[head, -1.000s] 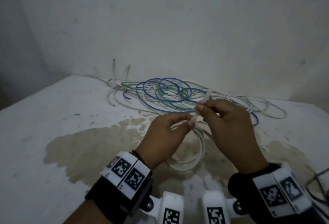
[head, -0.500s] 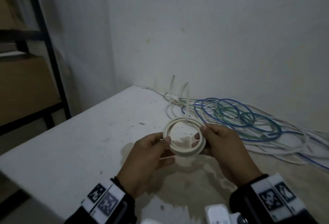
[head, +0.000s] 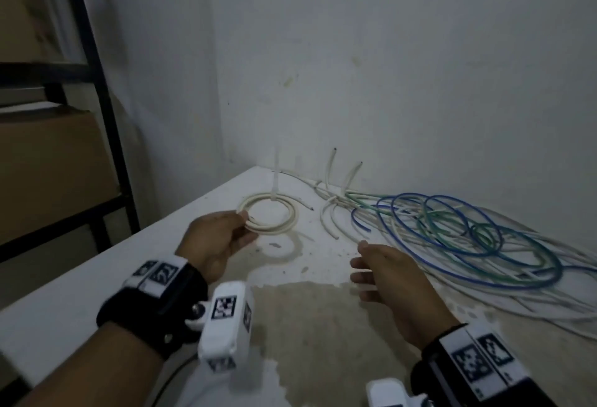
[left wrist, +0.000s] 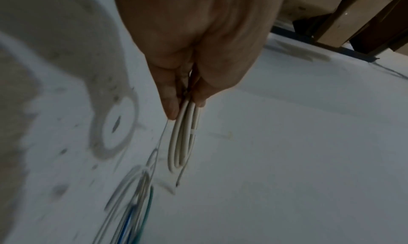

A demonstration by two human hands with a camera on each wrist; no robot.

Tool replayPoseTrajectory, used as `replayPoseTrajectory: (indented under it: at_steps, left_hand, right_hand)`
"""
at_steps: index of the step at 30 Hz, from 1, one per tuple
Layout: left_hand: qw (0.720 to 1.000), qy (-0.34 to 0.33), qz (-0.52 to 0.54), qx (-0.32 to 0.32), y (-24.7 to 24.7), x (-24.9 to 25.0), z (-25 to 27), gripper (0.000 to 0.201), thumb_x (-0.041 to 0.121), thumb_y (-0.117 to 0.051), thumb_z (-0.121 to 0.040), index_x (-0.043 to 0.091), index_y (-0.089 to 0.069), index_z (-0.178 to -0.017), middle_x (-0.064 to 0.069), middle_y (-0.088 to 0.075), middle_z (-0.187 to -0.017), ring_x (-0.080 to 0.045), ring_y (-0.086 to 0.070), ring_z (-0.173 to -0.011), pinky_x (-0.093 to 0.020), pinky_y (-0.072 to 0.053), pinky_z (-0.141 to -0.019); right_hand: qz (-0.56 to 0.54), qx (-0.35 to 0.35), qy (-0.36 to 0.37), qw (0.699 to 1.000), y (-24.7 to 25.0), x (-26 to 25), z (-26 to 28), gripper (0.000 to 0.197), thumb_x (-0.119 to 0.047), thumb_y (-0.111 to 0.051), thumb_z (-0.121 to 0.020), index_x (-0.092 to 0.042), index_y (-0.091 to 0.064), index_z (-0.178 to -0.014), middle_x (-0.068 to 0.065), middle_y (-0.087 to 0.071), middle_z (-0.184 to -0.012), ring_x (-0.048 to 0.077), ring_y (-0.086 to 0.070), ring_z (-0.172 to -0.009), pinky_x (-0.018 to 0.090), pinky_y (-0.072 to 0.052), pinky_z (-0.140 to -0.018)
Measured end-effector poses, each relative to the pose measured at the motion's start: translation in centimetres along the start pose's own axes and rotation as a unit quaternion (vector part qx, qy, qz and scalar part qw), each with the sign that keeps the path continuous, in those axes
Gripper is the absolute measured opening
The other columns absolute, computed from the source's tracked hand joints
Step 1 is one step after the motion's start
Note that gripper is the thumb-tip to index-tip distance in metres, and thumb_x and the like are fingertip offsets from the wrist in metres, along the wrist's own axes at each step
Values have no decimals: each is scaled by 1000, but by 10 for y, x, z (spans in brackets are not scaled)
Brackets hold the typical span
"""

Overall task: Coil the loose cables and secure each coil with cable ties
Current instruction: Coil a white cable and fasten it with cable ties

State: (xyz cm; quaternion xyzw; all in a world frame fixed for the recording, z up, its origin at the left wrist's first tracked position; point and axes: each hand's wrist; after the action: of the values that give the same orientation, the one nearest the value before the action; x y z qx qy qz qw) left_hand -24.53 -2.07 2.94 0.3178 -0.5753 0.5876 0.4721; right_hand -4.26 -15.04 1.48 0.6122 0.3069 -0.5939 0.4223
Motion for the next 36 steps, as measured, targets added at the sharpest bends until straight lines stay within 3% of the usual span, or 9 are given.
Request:
replayPoseTrajectory:
  at_steps: [7,11,14,16,18,19,21,27,36]
  left_hand:
    - [993,44,-63,85,5,-7,-105,15,0,-53,-94,-4,-56,-80,-16,-58,-81,-20,-58,-68,-22,-55,-46]
    - [985,66,-119,101,3,-17,-139,20,2,-53,-94,-4,-55,-75,-17,-56,-74,-18,-59,-43,-23,-51,-37]
    - [981,58,-144,118,-4,-17,-155,13,2,-51,-95,-8,-60,-92,-17,-59,-81,-23,-62,-66,-23,-53,-44]
    - [973,40,-184,130,-4,-12,-161,29,11,-44,-99,-2,-53,-124,-17,-62,-112,-28,-62,-100,-27,-55,-72]
    - [919,-21,-376,117,0,-10,-166,39,25,-38,-102,10,-44,-137,-13,-54,-133,-27,-53,-120,-30,-45,-96]
    - [920,-11,-375,117,-3,-6,-165,43,29,-44,-100,9,-44,-138,-14,-52,-136,-29,-50,-123,-32,-42,-100]
    - [917,-10,-386,102,-6,0,-160,58,30,-64,-89,2,-45,-137,-17,-46,-141,-31,-45,-128,-34,-37,-106]
    - [775,-22,-631,32,-10,-3,-161,79,35,-82,-71,12,-46,-138,-7,-40,-147,-23,-40,-132,-27,-33,-103]
    - [743,-30,-666,54,-9,-5,-169,59,33,-81,-72,10,-62,-123,-8,-52,-136,-24,-50,-123,-26,-39,-97]
  right_hand:
    - [-23,40,-58,997,11,12,-35,18,-22,-54,-95,-10,-66,-87,13,-68,-95,26,-62,-84,36,-47,-68]
    - [-61,65,-53,995,14,21,-46,20,-19,-54,-94,-7,-67,-87,12,-69,-88,23,-62,-79,36,-47,-66]
    - [-110,78,-64,989,16,28,-52,21,-17,-55,-94,-2,-67,-84,14,-67,-81,23,-59,-72,34,-45,-59]
    - [-134,80,-73,985,18,30,-55,22,-15,-54,-94,0,-65,-83,15,-65,-78,23,-57,-69,33,-44,-57]
    - [-141,79,-79,984,19,31,-57,22,-13,-53,-94,2,-64,-82,15,-62,-74,24,-55,-68,33,-44,-57]
    - [-141,77,-81,984,20,31,-58,22,-12,-53,-94,2,-63,-80,15,-61,-73,24,-55,-67,34,-44,-57]
    - [-144,76,-83,983,20,32,-58,21,-10,-53,-93,2,-63,-79,16,-60,-71,24,-55,-66,34,-46,-58]
    - [-145,70,-89,983,22,36,-60,19,-7,-53,-92,4,-63,-80,16,-61,-70,25,-55,-65,34,-47,-57]
    - [-161,67,-92,980,26,37,-61,18,-6,-53,-92,5,-63,-82,17,-61,-71,26,-56,-66,36,-50,-60]
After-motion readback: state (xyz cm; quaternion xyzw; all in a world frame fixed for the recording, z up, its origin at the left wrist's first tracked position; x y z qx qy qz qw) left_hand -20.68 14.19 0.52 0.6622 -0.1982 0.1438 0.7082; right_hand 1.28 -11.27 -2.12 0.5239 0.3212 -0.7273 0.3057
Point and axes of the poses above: each hand's wrist, its own z-axis away from the middle knuckle, its own y-axis out of the back of the hand, x = y × z
